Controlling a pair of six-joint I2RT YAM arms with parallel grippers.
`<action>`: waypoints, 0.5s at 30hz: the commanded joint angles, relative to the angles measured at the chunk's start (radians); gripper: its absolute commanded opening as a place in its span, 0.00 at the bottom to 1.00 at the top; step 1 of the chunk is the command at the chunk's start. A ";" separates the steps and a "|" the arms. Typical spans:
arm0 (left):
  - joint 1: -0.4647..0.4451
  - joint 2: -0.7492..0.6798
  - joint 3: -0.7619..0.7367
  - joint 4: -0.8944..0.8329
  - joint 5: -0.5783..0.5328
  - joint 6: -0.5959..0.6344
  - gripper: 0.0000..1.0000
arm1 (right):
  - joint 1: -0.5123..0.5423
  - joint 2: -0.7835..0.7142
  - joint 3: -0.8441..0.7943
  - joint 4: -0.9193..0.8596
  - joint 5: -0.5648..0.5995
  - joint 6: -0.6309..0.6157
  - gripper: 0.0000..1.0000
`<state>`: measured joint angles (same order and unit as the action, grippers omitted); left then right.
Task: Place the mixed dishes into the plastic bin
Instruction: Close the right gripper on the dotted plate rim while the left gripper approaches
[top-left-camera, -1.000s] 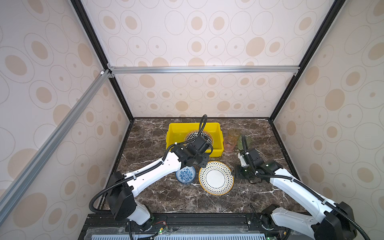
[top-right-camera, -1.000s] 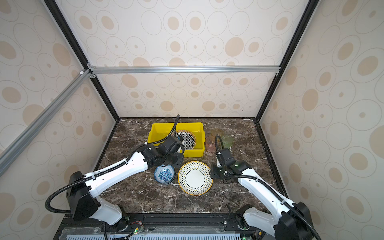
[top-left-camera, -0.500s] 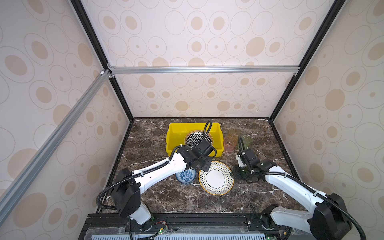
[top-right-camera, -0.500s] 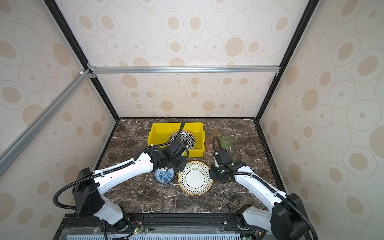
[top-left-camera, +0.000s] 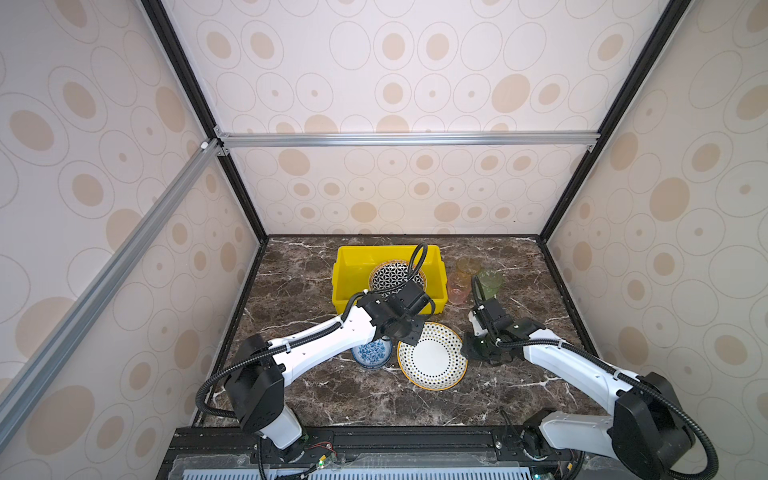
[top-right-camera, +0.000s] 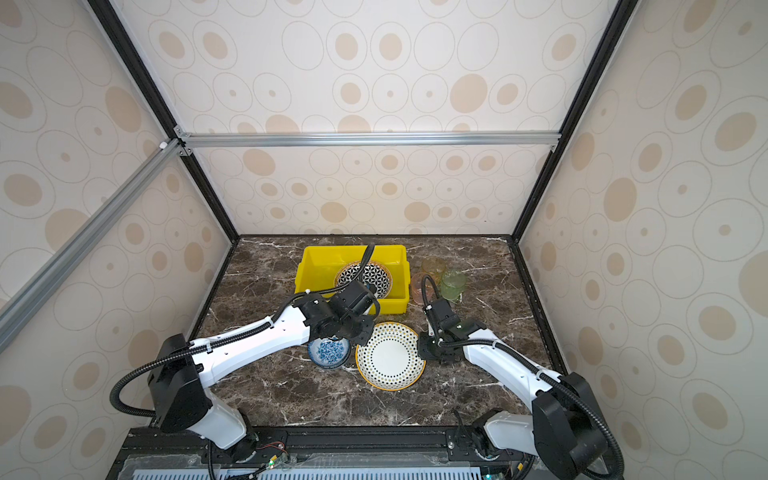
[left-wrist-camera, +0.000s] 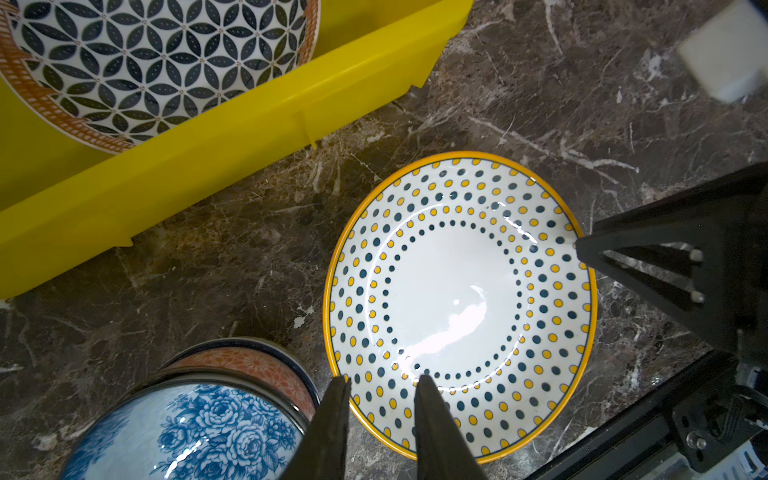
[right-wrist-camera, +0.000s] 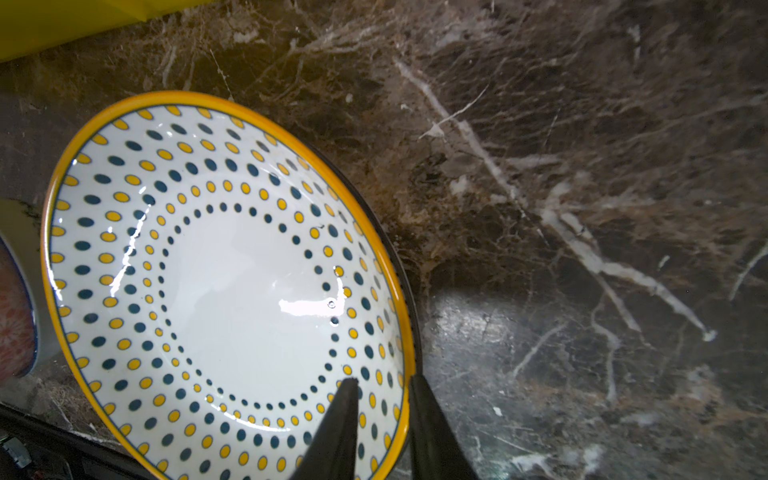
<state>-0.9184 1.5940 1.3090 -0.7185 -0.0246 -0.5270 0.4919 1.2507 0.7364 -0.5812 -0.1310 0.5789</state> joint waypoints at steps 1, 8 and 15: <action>-0.012 0.015 0.034 -0.038 -0.013 -0.007 0.28 | 0.007 0.013 -0.012 0.007 0.014 0.001 0.24; -0.011 0.023 0.042 -0.048 -0.019 0.004 0.28 | 0.007 0.032 -0.017 0.012 0.024 0.013 0.22; -0.012 0.032 0.042 -0.048 0.000 0.009 0.28 | 0.007 0.034 -0.020 0.011 0.037 0.009 0.21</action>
<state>-0.9195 1.6161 1.3144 -0.7414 -0.0242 -0.5262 0.4919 1.2766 0.7231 -0.5602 -0.1123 0.5800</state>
